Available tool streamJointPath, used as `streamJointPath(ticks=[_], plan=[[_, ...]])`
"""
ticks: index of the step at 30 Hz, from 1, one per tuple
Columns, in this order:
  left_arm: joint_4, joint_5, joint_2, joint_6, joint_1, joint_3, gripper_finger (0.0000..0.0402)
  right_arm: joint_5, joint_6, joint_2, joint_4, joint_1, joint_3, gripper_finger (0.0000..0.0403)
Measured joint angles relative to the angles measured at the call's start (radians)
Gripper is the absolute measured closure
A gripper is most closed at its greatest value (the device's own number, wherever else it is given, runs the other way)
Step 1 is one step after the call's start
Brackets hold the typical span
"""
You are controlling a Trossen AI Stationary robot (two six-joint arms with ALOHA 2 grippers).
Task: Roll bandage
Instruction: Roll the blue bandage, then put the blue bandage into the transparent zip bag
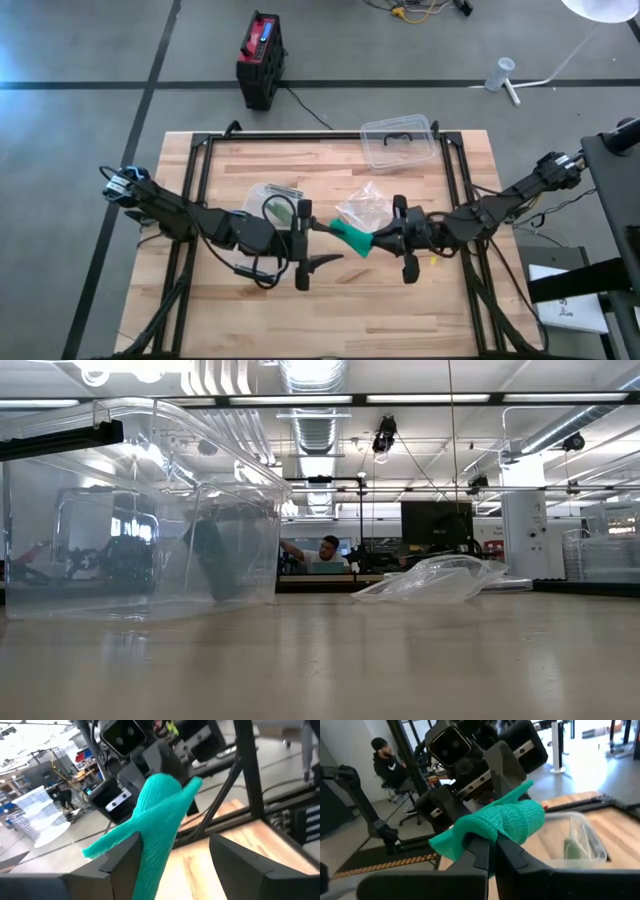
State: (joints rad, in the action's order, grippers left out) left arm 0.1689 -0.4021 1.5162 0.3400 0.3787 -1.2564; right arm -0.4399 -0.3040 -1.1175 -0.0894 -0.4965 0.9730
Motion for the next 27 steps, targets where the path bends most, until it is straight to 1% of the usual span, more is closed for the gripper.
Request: streamJointPath(ticks=[4,11,14,15,20,23,25,27], plan=[[-0.032,-0.011,0.000,0.019,0.000,0.001,0.0184,0.003,-0.078,0.000,0.032,0.001,0.000,0.0403],[-0.066,-0.079,0.001,0.039,0.000,0.002,0.0192,0.003,-0.154,0.001,0.062,0.000,0.000,0.0403],[-0.070,-0.157,0.013,0.083,-0.001,0.002,0.0182,0.001,-0.214,0.001,0.070,0.001,0.000,0.0403],[-0.073,-0.166,0.018,0.094,-0.002,0.002,0.0177,0.000,-0.240,0.001,0.073,0.004,0.000,0.0403],[-0.069,-0.167,0.059,0.082,-0.023,0.000,0.0146,-0.002,-0.346,0.001,0.124,0.013,0.000,0.0403],[-0.071,-0.165,0.081,0.067,-0.031,-0.005,0.0138,-0.009,-0.405,0.002,0.173,0.013,0.000,0.0403],[-0.069,-0.158,0.086,0.059,-0.031,-0.005,0.0148,-0.016,-0.427,0.002,0.194,0.013,0.000,0.0403],[-0.070,-0.153,0.087,0.034,-0.029,-0.005,0.0173,-0.020,-0.431,0.002,0.212,0.013,0.001,0.0403]])
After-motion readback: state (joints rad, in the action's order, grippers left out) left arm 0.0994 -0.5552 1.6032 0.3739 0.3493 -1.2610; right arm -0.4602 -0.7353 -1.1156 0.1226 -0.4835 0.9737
